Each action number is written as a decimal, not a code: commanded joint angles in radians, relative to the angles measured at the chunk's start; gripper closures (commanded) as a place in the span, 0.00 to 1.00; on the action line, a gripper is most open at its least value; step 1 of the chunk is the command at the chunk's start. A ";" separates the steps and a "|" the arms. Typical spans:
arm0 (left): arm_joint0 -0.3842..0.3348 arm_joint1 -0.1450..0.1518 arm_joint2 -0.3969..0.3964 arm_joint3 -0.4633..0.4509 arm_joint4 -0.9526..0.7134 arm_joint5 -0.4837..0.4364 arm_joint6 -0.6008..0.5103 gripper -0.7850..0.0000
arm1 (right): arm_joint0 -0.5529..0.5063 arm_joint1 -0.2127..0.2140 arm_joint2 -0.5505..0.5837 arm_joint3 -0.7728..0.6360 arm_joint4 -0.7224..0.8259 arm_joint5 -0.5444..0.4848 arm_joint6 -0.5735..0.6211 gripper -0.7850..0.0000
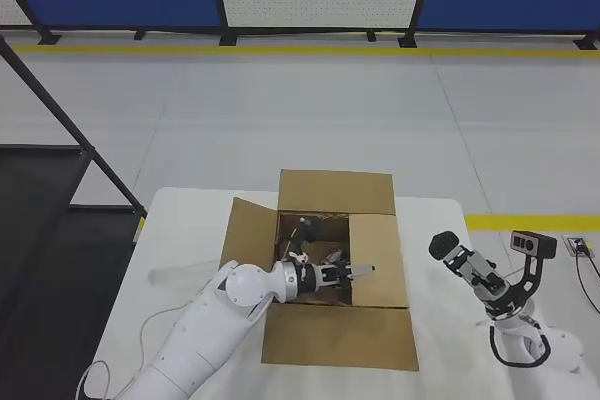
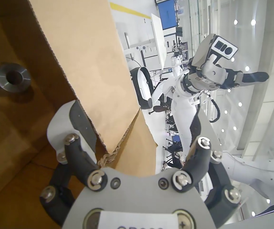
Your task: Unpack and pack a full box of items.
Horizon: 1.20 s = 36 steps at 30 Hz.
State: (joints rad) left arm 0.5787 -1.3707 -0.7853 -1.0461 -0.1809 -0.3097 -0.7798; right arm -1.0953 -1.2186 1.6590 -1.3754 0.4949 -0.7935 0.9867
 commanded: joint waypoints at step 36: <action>0.053 -0.041 -0.025 -0.155 0.058 -0.073 0.170 0.00 | -0.080 0.046 0.025 -0.056 0.059 -0.039 -0.009 0.00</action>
State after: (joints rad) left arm 0.6363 -1.4062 -0.8195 -1.1947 -0.1227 -0.3886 -0.6219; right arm -1.1661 -1.1746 1.6732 -1.4327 0.5491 -0.8264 0.9787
